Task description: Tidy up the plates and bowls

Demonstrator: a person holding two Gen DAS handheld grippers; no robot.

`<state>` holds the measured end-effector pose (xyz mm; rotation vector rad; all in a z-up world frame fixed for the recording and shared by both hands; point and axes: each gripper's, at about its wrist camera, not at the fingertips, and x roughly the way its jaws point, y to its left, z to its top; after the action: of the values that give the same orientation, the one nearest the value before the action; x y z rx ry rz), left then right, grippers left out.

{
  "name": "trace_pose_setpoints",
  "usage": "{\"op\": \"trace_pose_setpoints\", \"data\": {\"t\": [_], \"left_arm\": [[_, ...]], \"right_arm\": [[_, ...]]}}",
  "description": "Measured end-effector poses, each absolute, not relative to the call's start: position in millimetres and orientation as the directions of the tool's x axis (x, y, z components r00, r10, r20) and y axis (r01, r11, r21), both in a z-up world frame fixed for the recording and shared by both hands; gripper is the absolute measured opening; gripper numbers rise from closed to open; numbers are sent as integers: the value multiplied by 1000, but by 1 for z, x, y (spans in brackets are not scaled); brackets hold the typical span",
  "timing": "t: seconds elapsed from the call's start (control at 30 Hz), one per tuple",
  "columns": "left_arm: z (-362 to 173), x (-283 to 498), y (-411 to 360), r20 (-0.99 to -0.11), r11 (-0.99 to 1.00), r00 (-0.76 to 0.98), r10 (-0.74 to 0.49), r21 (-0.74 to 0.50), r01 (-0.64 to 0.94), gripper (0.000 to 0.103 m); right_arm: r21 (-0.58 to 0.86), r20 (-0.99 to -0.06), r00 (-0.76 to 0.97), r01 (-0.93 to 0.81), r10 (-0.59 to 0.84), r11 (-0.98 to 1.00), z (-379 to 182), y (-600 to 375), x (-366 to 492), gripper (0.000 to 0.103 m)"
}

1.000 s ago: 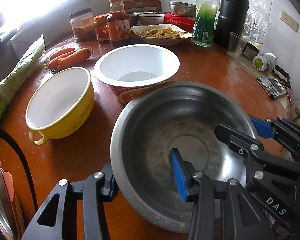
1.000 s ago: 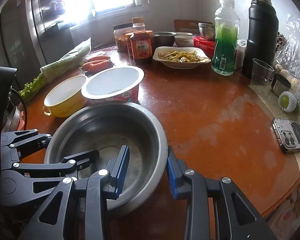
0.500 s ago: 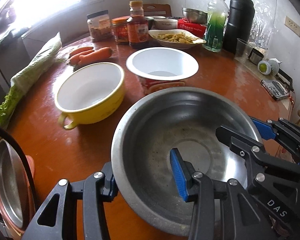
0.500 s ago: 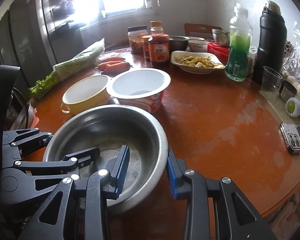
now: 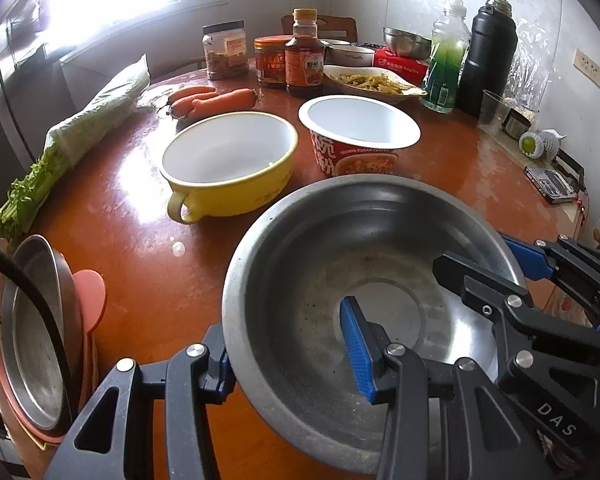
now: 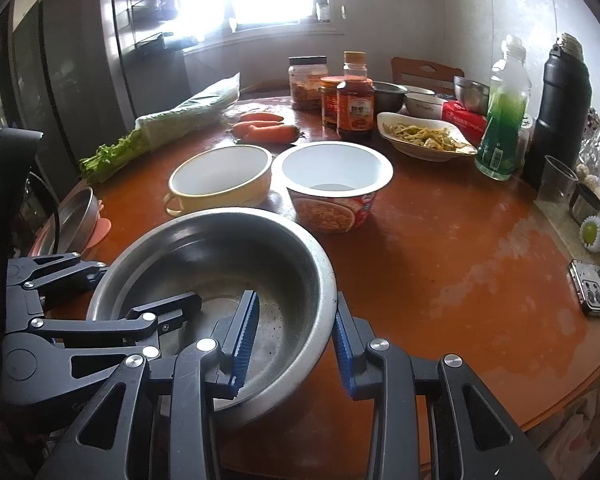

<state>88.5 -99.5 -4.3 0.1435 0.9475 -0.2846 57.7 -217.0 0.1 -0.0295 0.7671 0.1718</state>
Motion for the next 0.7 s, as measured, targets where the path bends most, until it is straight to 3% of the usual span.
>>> {"op": "trace_pose_setpoints", "data": {"t": [0.7], "left_arm": [[-11, 82, -106, -809, 944, 557, -187, 7, 329, 46]], "right_arm": [[32, -712, 692, -140, 121, 990, -15, -220, 49, 38]]}}
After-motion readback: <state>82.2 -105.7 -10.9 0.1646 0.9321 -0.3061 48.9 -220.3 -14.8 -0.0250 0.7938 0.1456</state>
